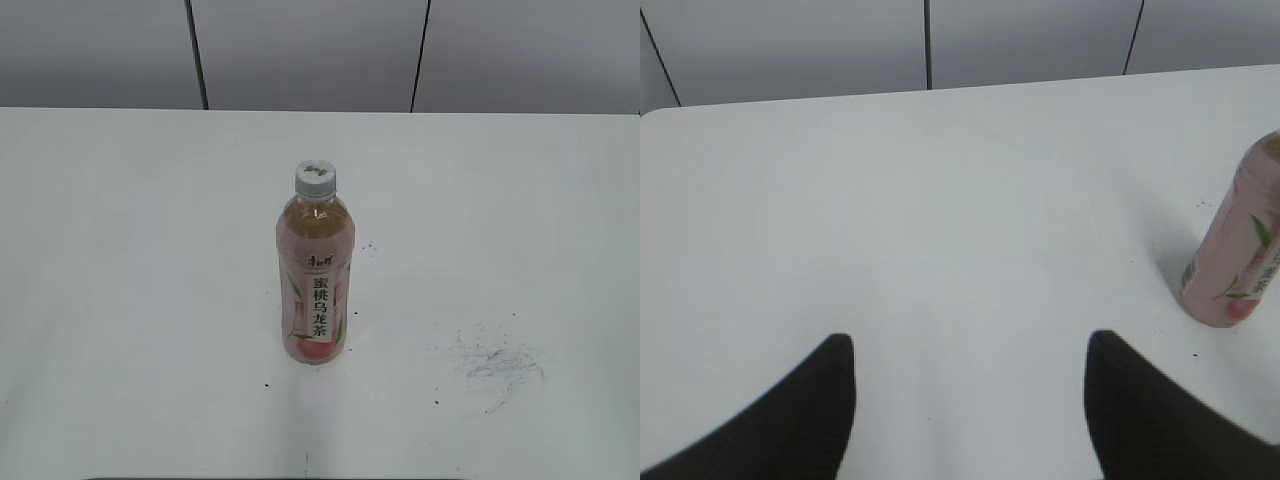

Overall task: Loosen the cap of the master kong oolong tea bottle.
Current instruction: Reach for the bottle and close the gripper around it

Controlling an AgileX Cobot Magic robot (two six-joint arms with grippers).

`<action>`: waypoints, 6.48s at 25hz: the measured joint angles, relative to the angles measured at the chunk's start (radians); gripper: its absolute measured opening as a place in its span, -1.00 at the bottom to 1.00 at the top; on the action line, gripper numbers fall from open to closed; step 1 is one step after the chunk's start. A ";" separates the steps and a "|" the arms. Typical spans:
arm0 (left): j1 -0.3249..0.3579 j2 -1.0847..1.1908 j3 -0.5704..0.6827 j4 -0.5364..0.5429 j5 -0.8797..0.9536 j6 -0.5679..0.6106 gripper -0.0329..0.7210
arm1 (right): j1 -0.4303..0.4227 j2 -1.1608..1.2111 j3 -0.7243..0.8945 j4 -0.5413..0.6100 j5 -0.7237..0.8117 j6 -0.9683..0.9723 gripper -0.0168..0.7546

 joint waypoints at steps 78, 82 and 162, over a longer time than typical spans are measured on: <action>-0.269 1.366 0.286 0.351 -2.131 -0.193 0.03 | 0.000 0.000 0.000 0.003 0.000 0.000 0.48; -0.270 1.366 0.301 0.551 -2.167 -0.298 0.27 | 0.000 0.000 0.000 0.003 0.000 0.000 0.48; -0.468 1.978 -0.137 0.808 -2.203 -0.404 0.28 | 0.000 0.000 0.000 0.003 0.000 0.000 0.48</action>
